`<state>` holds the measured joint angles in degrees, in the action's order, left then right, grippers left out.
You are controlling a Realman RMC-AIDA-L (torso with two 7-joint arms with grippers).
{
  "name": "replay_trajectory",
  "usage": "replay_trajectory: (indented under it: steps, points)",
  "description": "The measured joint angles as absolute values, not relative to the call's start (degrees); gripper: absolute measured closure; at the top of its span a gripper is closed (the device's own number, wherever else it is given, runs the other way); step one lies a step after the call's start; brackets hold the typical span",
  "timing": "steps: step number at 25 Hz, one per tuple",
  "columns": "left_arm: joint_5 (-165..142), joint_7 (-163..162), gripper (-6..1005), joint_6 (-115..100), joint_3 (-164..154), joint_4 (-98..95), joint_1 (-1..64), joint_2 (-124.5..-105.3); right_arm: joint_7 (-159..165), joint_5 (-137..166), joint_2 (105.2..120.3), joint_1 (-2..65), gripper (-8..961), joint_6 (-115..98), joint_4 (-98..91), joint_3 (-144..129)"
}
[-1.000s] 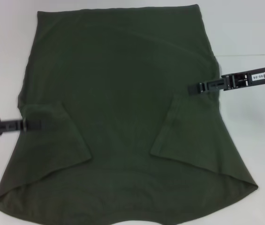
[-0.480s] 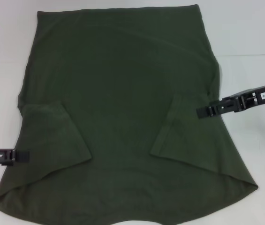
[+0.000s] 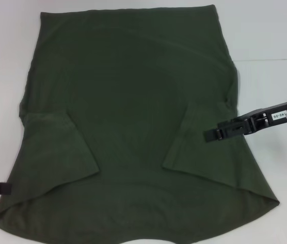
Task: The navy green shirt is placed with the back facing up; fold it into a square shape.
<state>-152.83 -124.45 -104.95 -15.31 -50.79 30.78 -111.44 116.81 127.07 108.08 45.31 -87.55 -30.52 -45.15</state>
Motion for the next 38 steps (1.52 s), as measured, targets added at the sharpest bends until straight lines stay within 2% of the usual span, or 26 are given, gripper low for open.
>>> replay_trajectory:
  steps: [7, 38]
  points:
    - [-154.5, -124.3, 118, -102.3, -15.6, -50.1, 30.2, -111.77, 116.6, 127.1, 108.76, 45.3, 28, -86.0, -30.4, -45.6]
    - [-155.9, -123.1, 122, -95.8, -16.1, -44.8, 30.0, -112.06, 115.4, 127.2, 108.61, 45.9, 28, -85.3, -30.6, -46.5]
